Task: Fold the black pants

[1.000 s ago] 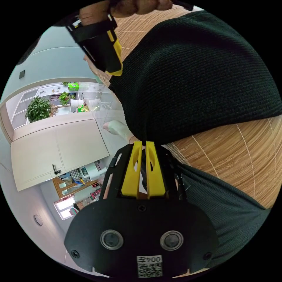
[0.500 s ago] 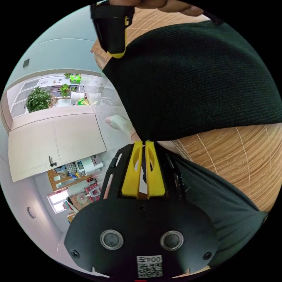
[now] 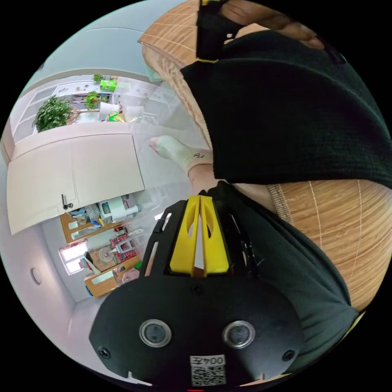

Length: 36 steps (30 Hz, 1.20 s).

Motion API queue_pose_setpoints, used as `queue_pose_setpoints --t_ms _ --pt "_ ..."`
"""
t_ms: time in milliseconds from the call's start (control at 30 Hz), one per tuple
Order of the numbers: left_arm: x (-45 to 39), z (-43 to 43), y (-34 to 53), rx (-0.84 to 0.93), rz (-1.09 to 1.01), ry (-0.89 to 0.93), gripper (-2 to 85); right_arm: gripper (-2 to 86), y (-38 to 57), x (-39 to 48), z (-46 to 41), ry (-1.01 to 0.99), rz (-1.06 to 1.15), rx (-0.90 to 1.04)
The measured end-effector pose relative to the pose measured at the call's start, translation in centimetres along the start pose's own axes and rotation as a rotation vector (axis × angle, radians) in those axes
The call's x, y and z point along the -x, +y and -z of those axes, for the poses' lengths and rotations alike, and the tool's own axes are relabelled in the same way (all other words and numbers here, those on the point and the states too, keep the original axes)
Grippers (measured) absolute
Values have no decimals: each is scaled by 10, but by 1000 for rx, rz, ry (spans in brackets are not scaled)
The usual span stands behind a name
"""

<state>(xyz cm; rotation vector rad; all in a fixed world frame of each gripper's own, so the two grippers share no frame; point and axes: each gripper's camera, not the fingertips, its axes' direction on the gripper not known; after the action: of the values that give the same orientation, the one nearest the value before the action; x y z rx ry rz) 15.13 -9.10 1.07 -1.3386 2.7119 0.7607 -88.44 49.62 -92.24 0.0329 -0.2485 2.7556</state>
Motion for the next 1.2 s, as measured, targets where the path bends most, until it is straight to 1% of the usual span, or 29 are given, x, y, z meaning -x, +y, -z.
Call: queue_pose_setpoints --t_ms 67,133,200,267,300,333,367,400,433,467,533,567,633,667,700,733,767,800,833,933,1000,1100,1167,1200 --pt "13 5 8 -45 72 19 8 41 16 -11 4 -46 -54 -11" --pt "25 9 18 -94 153 20 8 51 54 -27 34 -81 -117 -162" --pt "38 19 35 -202 245 8 8 51 95 -40 59 -117 -155 -245" --pt "41 29 48 -304 263 69 8 51 150 -50 82 -140 -177 -310" --pt "40 33 53 -344 258 92 8 54 193 -55 93 -148 -197 -329" --pt "35 43 60 -426 231 125 8 57 240 -60 100 -151 -224 -332" --pt "27 53 65 -489 198 129 7 58 266 -62 101 -147 -244 -326" --pt "15 63 66 -526 160 128 7 61 318 -65 101 -137 -293 -305" --pt "8 67 64 -536 132 130 6 63 372 -67 99 -122 -343 -283" --pt "-9 77 60 -550 72 127 6 64 399 -68 97 -107 -376 -270" --pt "-38 92 52 -575 4 90 5 66 506 -73 85 -73 -533 -220" --pt "-57 102 49 -594 -27 71 5 66 532 -74 82 -70 -573 -210" --pt "-81 108 44 -598 -61 50 5 70 624 -74 77 -7 -724 -196" --pt "-94 103 37 -555 -87 32 5 72 646 -74 78 8 -762 -206" --pt "-99 97 33 -523 -95 16 5 77 687 -73 81 26 -836 -242" --pt "-107 82 25 -446 -100 -23 5 82 727 -74 83 29 -919 -287" --pt "-111 67 18 -386 -97 -56 4 84 746 -75 84 25 -961 -306" --pt "-113 65 21 -422 -94 -70 4 87 782 -78 83 11 -1041 -335" --pt "-113 65 20 -419 -89 -65 4 88 814 -80 80 2 -1100 -357" --pt "-113 64 23 -422 -45 -41 5 86 863 -85 66 -3 -1138 -358" --pt "-114 70 26 -410 7 -60 4 82 877 -88 60 -4 -1112 -369" --pt "-118 78 32 -470 19 -51 4 72 879 -104 52 -13 -1019 -352" --pt "-126 66 20 -393 -11 -47 4 68 870 -127 47 -39 -967 -314" --pt "-130 66 19 -403 -26 -71 3 68 861 -146 45 -52 -937 -284"
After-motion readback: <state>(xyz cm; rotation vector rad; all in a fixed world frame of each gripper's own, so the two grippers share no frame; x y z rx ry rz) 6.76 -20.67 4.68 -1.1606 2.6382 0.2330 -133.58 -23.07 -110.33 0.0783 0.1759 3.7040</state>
